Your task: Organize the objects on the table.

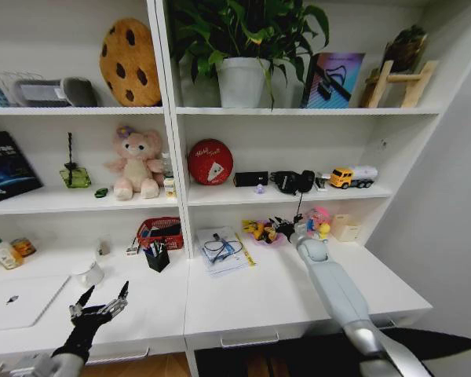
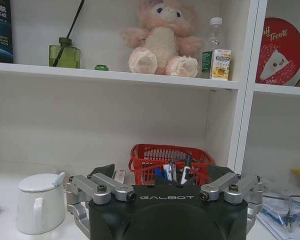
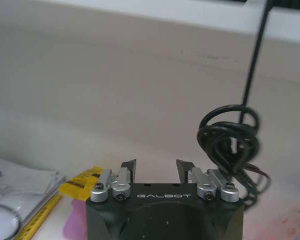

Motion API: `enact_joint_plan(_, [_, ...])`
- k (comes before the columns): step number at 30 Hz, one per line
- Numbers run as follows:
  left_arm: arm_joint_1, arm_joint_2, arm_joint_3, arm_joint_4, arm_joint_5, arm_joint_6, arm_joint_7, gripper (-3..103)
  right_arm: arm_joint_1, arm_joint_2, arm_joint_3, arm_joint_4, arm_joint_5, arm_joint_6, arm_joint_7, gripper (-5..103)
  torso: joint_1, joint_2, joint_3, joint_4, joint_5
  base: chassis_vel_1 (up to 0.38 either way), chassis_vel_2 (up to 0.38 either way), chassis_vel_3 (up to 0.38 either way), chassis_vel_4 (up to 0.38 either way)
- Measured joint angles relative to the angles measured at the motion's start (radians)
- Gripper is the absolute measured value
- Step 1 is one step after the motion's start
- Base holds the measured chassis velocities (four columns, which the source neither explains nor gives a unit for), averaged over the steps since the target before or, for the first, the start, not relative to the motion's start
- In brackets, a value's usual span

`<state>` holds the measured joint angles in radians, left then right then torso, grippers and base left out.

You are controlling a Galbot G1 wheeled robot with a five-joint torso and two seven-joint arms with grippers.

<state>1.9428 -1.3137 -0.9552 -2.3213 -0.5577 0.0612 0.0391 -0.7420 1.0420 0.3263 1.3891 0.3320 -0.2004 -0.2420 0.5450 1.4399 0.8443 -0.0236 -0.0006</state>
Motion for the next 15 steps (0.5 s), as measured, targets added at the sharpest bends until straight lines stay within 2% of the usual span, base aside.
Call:
enact_joint_plan(1, [0.0, 0.0, 0.0, 0.0, 0.0, 0.0, 0.0, 100, -0.086, -0.03, 0.02, 0.091, 0.042, -0.026, 0.014, 54, 0.0, 0.0, 0.0, -0.0004, -0.0001, 0.0, 0.0, 0.0, 0.0])
enact_joint_plan(2, [0.0, 0.0, 0.0, 0.0, 0.0, 0.0, 0.0, 100, -0.086, -0.03, 0.02, 0.091, 0.042, -0.026, 0.014, 54, 0.0, 0.0, 0.0, -0.0004, -0.0001, 0.0, 0.0, 0.0, 0.0])
enact_joint_plan(3, [0.0, 0.0, 0.0, 0.0, 0.0, 0.0, 0.0, 100, -0.188, -0.046, 0.052, 0.193, 0.062, -0.039, 0.041, 59, 0.0, 0.0, 0.0, -0.0007, 0.0016, 0.0, 0.0, 0.0, 0.0])
enact_joint_plan(4, [0.0, 0.0, 0.0, 0.0, 0.0, 0.0, 0.0, 100, -0.188, -0.046, 0.052, 0.193, 0.062, -0.039, 0.041, 59, 0.0, 0.0, 0.0, -0.0007, 0.0016, 0.0, 0.0, 0.0, 0.0])
enact_joint_plan(6, [0.0, 0.0, 0.0, 0.0, 0.0, 0.0, -0.001, 100, -0.383, -0.052, 0.105, 0.375, 0.036, -0.026, 0.139, 70, 0.0, 0.0, 0.0, -0.0003, 0.0006, 0.0, 0.0, 0.0, 0.0])
enact_joint_plan(7, [0.0, 0.0, 0.0, 0.0, 0.0, 0.0, -0.001, 100, -0.383, -0.052, 0.105, 0.375, 0.036, -0.026, 0.139, 70, 0.0, 0.0, 0.0, -0.0003, 0.0006, 0.0, 0.0, 0.0, 0.0])
enact_joint_plan(8, [0.0, 0.0, 0.0, 0.0, 0.0, 0.0, 0.0, 100, -0.508, -0.037, 0.136, 0.472, 0.006, -0.007, 0.226, 76, 0.0, 0.0, 0.0, 0.0004, 0.0006, 0.0, 0.0, 0.0, 0.0])
enact_joint_plan(9, [0.0, 0.0, 0.0, 0.0, 0.0, 0.0, 0.0, 100, -0.611, -0.008, 0.161, 0.547, -0.03, 0.009, 0.297, 86, 0.0, 0.0, 0.0, -0.0004, 0.0013, 0.0, 0.0, 0.0, 0.0])
enact_joint_plan(11, [0.0, 0.0, 0.0, 0.0, 0.0, 0.0, 0.0, 100, -0.659, 0.01, 0.181, 0.594, -0.065, 0.014, 0.317, 86, 0.0, 0.0, 0.0, -0.0003, 0.0007, 0.0, 0.0, 0.0, 0.0])
enact_joint_plan(13, [0.0, 0.0, 0.0, 0.0, 0.0, 0.0, 0.0, 100, -0.716, 0.042, 0.21, 0.671, -0.117, 0.019, 0.342, 96, 0.0, 0.0, 0.0, -0.0001, 0.0, 0.0, 0.0, 0.0, 0.0])
enact_joint_plan(15, [0.0, 0.0, 0.0, 0.0, 0.0, 0.0, 0.0, 100, -0.733, 0.055, 0.211, 0.704, -0.129, 0.018, 0.364, 99, 0.0, 0.0, 0.0, 0.0, 0.0002, 0.0, 0.0, 0.0, 0.0])
